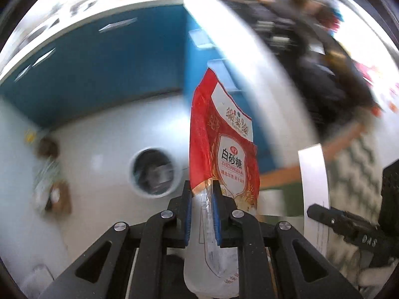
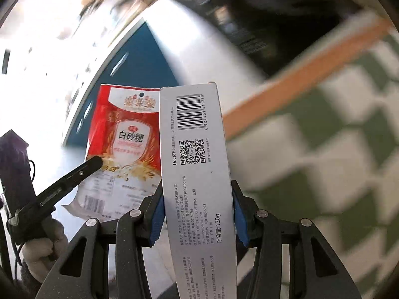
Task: Collect trash
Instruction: 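Carry the sugar bag and white box down over the trash bin, then open both tools to drop the sugar bag and box into the bin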
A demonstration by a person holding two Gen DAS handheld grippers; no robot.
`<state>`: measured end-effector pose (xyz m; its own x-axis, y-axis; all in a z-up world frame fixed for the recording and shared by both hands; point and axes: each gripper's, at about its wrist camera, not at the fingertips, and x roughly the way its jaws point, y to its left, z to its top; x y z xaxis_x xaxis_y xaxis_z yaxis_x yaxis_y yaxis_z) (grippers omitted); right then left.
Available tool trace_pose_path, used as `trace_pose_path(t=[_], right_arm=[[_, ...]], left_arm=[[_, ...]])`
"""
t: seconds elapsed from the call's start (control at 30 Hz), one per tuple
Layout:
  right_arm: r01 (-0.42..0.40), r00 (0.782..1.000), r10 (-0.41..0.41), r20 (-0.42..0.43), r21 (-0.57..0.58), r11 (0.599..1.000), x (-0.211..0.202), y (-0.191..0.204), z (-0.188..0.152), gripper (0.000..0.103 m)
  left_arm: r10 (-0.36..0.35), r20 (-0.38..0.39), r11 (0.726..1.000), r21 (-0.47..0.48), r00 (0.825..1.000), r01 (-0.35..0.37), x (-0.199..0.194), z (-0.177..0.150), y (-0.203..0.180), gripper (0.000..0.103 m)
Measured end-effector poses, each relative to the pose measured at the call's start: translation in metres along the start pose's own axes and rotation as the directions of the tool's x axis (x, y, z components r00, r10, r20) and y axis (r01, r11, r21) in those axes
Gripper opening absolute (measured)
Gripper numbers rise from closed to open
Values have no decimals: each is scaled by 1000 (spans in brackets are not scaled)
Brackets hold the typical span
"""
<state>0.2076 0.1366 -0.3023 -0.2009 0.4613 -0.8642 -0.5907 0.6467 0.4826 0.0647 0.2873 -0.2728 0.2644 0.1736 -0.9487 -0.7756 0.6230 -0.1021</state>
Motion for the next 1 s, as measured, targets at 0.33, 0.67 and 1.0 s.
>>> trace_pose_path(t=[0.33, 0.67, 1.0], right_arm=[[132, 974, -131, -186, -5, 991, 333, 21, 23, 49], [171, 918, -171, -357, -30, 985, 566, -46, 34, 50], [200, 924, -197, -329, -25, 979, 571, -44, 60, 101]], left_arm=[[9, -234, 980, -190, 972, -55, 271, -3, 190, 12], [-33, -409, 986, -161, 912, -37, 494, -17, 244, 19], [22, -309, 990, -126, 951, -64, 468, -12, 251, 99]])
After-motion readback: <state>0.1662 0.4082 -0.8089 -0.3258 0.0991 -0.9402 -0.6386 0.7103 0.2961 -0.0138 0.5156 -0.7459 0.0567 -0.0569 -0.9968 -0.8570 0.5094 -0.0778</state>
